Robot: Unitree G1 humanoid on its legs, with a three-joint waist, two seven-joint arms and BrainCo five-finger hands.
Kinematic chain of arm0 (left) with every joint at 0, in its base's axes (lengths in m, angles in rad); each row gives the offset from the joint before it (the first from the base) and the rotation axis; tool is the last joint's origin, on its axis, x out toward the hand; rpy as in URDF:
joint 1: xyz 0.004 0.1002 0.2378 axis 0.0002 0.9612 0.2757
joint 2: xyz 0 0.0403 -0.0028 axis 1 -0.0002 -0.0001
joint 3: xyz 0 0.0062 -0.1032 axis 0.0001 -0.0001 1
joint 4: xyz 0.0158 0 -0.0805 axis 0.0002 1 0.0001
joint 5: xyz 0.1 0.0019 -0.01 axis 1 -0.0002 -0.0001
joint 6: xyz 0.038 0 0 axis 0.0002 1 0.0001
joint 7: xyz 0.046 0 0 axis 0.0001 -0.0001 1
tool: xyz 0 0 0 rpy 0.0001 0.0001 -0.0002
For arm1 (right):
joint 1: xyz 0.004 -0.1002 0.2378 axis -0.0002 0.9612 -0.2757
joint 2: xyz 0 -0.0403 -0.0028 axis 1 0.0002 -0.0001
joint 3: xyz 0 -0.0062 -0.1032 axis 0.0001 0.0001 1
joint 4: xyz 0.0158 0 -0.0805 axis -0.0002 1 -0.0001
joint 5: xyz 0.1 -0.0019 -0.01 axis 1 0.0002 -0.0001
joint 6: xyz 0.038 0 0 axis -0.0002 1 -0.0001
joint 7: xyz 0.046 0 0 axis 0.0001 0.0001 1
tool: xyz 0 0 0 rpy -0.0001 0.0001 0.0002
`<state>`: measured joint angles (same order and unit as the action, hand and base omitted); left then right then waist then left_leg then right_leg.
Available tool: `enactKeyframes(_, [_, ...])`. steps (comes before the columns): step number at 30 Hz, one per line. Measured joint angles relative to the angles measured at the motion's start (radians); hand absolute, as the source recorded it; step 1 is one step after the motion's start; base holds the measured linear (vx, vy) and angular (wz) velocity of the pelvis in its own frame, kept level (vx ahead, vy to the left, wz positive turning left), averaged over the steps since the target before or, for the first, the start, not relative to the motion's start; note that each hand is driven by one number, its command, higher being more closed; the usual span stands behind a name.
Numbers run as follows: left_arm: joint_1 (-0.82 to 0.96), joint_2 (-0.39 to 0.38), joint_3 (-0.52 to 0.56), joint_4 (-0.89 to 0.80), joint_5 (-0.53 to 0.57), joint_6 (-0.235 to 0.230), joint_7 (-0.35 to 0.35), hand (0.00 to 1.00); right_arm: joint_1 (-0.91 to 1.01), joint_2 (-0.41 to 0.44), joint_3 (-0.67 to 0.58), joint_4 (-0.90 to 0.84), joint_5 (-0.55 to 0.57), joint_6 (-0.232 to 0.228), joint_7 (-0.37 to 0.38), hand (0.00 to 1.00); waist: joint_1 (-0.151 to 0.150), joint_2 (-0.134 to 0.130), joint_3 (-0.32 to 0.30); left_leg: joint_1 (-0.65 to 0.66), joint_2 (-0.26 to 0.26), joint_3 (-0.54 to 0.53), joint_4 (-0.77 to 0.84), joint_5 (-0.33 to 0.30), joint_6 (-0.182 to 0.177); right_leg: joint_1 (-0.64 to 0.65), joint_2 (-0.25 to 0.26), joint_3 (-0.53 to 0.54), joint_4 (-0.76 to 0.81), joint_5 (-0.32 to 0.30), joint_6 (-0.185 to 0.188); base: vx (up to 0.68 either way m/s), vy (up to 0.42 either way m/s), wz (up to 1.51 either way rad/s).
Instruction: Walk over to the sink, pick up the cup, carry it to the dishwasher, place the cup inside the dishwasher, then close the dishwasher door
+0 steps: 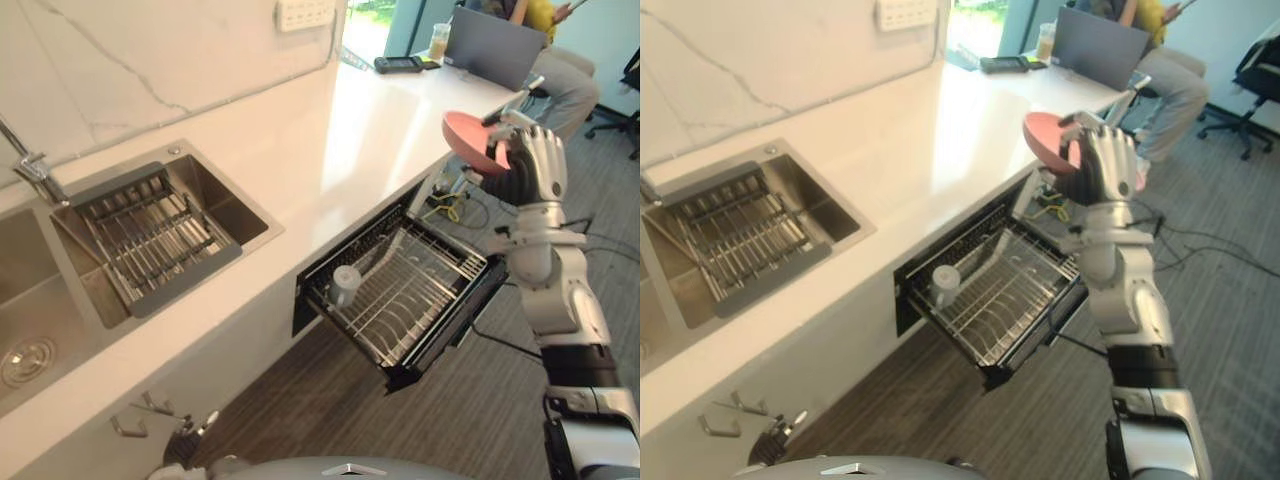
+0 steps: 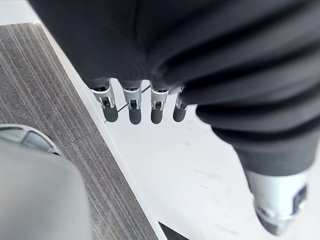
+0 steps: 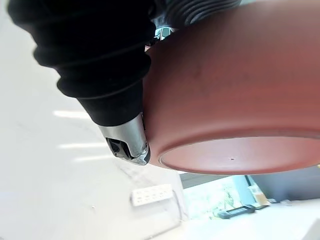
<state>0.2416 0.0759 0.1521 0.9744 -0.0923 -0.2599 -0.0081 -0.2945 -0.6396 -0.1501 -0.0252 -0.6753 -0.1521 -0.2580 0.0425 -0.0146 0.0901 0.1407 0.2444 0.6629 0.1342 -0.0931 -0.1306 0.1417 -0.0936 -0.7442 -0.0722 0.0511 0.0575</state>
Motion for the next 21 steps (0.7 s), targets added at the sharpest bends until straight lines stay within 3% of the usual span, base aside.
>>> enactKeyframes(7, [0.027, 0.017, 0.003, -0.004, 0.028, -0.024, -0.001, 0.0, 0.092, 0.033, -0.03, -0.029, 0.0, 0.002, 0.055, 1.0, -0.019, -0.012, 0.011, -0.001, -0.009, 0.03, -0.019, 0.009, -0.003, -0.025, 0.003, 0.043, -0.013, 0.025, -0.007, -0.11, 0.069, -0.14])
enactKeyframes(11, [0.024, 0.035, 0.001, -0.003, 0.031, -0.024, -0.015, 0.0, 0.095, 0.084, -0.05, -0.034, 0.0, -0.005, 0.076, 1.0, -0.018, -0.034, 0.022, -0.033, -0.035, 0.03, -0.05, 0.027, 0.021, -0.074, -0.016, 0.046, -0.016, 0.045, -0.014, -0.12, 0.124, -0.01])
enactKeyframes(15, [-0.007, 0.034, -0.009, -0.002, 0.033, -0.02, -0.018, 0.0, 0.082, 0.084, -0.05, 0.0, 0.0, 0.007, 0.072, 1.0, -0.013, -0.015, 0.056, -0.091, -0.063, 0.015, -0.054, 0.047, 0.049, -0.126, -0.041, 0.039, -0.015, 0.073, -0.018, -0.09, 0.136, 0.11])
enactKeyframes(21, [-0.127, 0.046, -0.046, -0.024, 0.013, -0.027, -0.013, 0.0, -0.056, 0.084, -0.041, 0.196, 0.002, 0.127, -0.012, 1.0, -0.016, 0.005, 0.19, -0.234, -0.121, -0.04, -0.084, 0.096, 0.105, -0.249, -0.089, 0.017, -0.009, 0.132, -0.027, -0.15, 0.125, 0.26])
